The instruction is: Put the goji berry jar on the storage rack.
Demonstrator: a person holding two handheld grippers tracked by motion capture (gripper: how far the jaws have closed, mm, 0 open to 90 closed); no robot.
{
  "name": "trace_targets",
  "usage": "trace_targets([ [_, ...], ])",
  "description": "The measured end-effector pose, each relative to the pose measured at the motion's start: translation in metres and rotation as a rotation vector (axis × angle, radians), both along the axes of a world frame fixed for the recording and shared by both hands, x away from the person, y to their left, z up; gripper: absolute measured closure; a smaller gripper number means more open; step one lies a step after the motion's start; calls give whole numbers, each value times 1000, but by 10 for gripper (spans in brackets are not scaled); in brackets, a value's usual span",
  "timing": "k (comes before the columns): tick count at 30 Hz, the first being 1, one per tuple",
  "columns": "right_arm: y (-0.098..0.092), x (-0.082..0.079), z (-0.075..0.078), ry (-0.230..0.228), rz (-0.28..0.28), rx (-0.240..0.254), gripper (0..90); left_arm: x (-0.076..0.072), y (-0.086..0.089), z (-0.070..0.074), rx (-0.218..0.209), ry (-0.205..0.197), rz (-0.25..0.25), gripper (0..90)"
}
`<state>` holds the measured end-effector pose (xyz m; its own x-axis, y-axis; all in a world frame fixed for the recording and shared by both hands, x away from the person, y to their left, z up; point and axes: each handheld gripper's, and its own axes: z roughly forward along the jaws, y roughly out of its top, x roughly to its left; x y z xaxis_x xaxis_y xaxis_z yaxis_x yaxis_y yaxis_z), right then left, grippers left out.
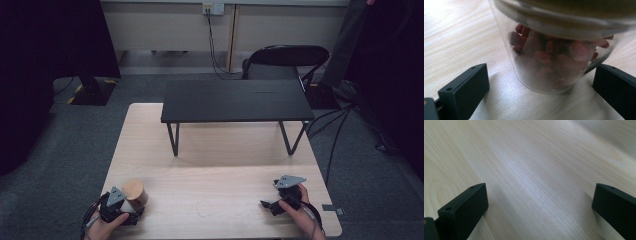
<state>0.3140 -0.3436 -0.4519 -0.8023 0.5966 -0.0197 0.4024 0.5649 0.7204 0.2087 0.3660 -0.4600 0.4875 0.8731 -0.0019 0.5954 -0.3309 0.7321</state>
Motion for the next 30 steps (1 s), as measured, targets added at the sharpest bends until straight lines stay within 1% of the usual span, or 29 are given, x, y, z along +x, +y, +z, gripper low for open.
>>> trace_targets([
  [28,-1,1,0,0,6,0,0,0,2,1,-3,4,-2,1],
  [30,-1,1,0,0,6,0,0,-1,4,0,-37,6,10,6],
])
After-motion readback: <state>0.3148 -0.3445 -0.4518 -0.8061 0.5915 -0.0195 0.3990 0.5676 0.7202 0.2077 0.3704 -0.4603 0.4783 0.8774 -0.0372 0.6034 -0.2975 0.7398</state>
